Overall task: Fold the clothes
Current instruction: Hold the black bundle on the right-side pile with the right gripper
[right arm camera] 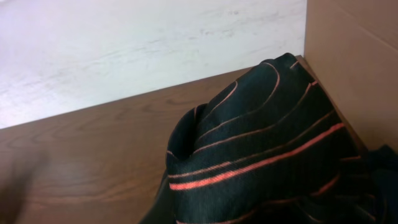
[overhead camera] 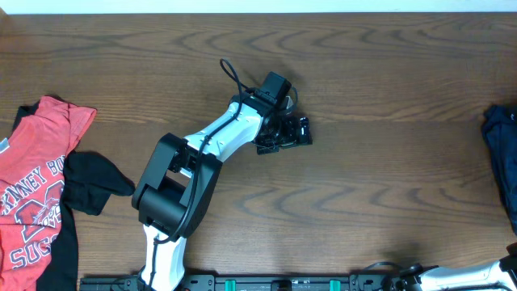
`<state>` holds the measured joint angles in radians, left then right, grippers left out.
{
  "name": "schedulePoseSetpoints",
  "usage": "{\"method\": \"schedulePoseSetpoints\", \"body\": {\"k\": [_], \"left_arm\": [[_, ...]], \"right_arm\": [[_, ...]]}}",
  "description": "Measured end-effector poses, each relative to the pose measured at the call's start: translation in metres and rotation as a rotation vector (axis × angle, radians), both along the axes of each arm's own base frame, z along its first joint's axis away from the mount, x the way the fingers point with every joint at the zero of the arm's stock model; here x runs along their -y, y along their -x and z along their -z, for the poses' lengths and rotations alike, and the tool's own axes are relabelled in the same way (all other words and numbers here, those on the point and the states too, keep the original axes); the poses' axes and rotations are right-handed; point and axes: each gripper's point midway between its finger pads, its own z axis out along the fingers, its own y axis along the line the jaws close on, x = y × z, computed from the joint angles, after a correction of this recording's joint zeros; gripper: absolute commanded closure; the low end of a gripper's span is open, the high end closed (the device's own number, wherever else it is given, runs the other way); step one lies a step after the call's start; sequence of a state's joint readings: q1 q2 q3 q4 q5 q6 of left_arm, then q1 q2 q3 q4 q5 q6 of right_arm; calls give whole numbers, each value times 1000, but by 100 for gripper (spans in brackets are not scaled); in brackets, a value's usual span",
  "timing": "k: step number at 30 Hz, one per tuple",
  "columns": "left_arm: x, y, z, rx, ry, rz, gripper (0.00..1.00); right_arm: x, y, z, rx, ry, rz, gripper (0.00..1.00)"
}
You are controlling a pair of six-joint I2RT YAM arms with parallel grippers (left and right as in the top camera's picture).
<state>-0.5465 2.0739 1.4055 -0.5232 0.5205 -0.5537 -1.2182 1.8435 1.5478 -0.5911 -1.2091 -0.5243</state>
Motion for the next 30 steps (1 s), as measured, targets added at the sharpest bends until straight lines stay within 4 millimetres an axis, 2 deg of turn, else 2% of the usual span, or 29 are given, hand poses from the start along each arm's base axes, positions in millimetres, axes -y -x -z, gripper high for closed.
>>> {"method": "schedulePoseSetpoints", "body": {"k": [3,4,6,17,25,30], "left_arm": [[0,0,0,0,0,0,2],[0,0,0,0,0,0,2],[0,0,0,0,0,0,2],[-1,2,1,-7,-4,0,2],[-2,3,1,-15,-9,0,2],[-2,3,1,-13,-8,0,2]], "right_arm": [[0,0,0,0,2,-1,99],[0,0,0,0,2,-1,91],[-1,0,0,0,-4,-3,1],[-5,1,-3,21,-17,-21,1],[-9,8,-19,112,-37,-69,1],[-16,0,-19,103,-78,-84,1]]}}
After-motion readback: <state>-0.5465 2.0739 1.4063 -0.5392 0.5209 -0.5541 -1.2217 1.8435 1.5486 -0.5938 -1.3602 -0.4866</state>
